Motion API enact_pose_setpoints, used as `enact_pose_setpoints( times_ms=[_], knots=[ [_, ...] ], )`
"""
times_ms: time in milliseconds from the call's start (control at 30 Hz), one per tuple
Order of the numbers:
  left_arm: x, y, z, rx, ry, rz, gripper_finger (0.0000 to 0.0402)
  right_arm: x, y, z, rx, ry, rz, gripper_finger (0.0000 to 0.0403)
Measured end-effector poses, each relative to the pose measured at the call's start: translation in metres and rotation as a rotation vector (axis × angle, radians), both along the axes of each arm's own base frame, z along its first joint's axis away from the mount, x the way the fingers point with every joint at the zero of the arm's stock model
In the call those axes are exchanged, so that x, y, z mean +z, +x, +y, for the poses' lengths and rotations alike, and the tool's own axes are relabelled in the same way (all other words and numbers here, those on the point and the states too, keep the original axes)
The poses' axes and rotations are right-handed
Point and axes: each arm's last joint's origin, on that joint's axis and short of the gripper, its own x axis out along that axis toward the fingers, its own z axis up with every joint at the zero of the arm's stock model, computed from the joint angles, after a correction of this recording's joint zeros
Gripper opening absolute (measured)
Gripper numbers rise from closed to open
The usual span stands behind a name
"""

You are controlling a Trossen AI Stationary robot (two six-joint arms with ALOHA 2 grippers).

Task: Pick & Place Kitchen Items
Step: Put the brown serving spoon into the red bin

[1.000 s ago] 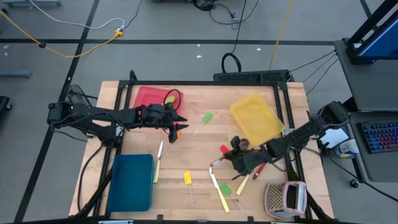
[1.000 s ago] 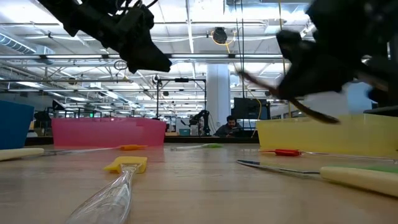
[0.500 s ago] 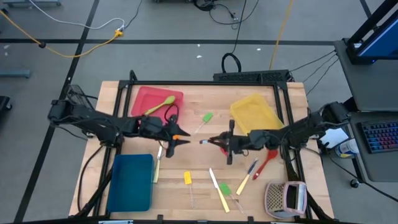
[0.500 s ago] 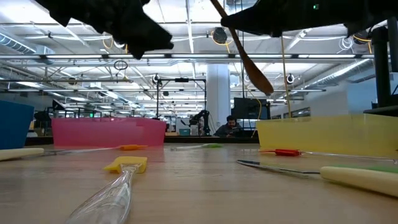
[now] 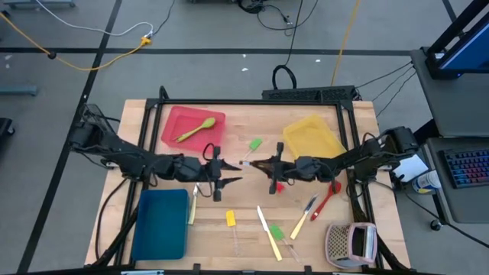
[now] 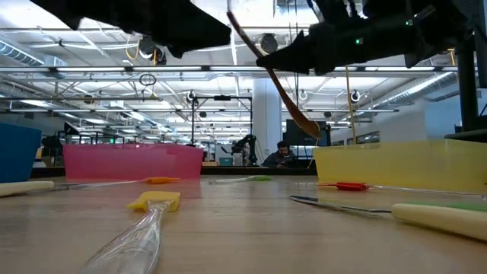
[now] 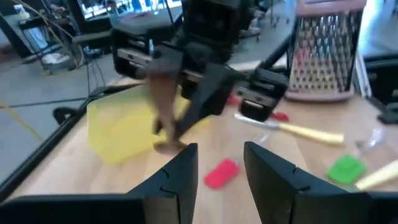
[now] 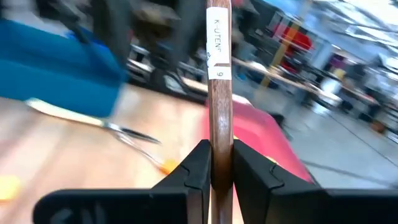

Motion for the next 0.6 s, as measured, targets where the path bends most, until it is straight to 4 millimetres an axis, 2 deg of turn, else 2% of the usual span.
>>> enact_pose_setpoints(
  times_ms=[167,300,433,600],
  knots=[
    [0.011,-0.012,-0.009,0.089,0.064,-0.011,0.0136,-0.009,-0.002,-0.004,-0.104,0.025,0.085,0.0042],
    [0.019,-0.014,-0.005,0.107,0.057,-0.049,0.0136,-0.016,-0.003,-0.009,-0.123,0.053,0.141,0.0042],
    [0.025,-0.004,0.001,0.062,0.045,0.011,0.0136,-0.017,-0.003,-0.008,-0.115,0.052,0.157,0.0042],
    [0.054,0.016,0.005,0.047,0.123,0.141,0.0136,-0.018,-0.003,-0.008,-0.113,0.047,0.172,0.0042]
  ],
)
